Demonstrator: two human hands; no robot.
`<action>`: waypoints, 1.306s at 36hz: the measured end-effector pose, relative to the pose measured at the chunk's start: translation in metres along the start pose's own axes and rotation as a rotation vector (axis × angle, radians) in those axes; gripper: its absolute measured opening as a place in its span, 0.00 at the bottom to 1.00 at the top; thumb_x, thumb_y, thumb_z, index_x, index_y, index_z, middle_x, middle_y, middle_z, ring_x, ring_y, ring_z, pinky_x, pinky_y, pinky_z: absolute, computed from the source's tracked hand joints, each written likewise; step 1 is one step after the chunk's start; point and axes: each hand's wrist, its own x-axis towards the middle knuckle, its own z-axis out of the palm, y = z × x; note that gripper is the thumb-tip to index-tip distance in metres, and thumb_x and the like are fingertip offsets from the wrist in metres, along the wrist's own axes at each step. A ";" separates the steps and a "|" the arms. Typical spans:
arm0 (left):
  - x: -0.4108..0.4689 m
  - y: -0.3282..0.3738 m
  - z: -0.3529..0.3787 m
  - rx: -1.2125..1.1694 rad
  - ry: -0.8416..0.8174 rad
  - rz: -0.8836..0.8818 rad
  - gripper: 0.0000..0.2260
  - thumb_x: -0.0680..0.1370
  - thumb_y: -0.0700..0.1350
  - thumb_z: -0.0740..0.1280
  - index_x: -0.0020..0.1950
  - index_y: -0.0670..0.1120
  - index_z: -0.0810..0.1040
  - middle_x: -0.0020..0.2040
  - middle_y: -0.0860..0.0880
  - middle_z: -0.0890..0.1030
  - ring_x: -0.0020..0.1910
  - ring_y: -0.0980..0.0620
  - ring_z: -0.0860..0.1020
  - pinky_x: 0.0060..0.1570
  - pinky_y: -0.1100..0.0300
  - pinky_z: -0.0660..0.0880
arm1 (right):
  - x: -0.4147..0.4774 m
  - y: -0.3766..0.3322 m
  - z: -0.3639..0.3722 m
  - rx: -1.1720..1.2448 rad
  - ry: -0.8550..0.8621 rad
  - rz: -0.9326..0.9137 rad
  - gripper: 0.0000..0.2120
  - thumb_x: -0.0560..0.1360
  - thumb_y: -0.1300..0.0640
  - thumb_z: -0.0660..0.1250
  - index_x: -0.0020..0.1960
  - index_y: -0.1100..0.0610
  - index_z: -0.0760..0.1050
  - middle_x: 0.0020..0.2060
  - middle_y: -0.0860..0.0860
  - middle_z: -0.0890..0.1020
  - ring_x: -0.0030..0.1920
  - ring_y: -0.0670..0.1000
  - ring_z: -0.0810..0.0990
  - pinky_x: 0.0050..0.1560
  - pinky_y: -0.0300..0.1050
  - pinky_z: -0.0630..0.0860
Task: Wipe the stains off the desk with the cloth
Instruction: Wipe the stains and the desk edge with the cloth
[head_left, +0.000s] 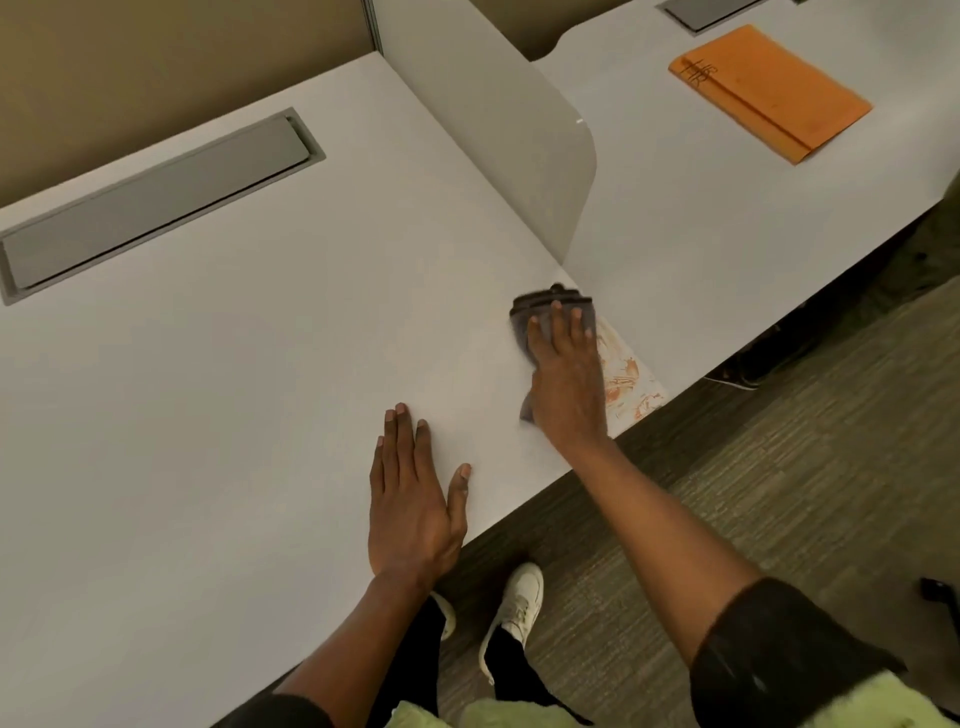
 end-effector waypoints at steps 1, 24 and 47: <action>0.000 0.000 0.000 0.000 0.001 -0.001 0.34 0.89 0.64 0.49 0.90 0.46 0.51 0.91 0.51 0.39 0.90 0.51 0.38 0.88 0.50 0.45 | 0.009 0.002 -0.001 0.002 -0.002 0.011 0.35 0.80 0.65 0.65 0.84 0.57 0.58 0.85 0.60 0.54 0.86 0.63 0.49 0.86 0.60 0.48; 0.000 0.002 -0.003 0.005 0.001 -0.006 0.35 0.89 0.65 0.51 0.90 0.46 0.50 0.91 0.50 0.40 0.90 0.51 0.38 0.87 0.48 0.47 | 0.014 0.002 -0.010 -0.039 -0.029 0.089 0.38 0.81 0.64 0.65 0.85 0.59 0.51 0.86 0.60 0.49 0.86 0.62 0.45 0.85 0.59 0.45; 0.000 0.000 0.001 0.024 0.018 0.002 0.34 0.89 0.62 0.51 0.90 0.45 0.52 0.91 0.48 0.42 0.90 0.50 0.39 0.88 0.47 0.48 | 0.022 -0.003 -0.007 -0.066 0.001 0.165 0.39 0.80 0.63 0.64 0.85 0.62 0.48 0.85 0.64 0.49 0.85 0.65 0.45 0.85 0.63 0.47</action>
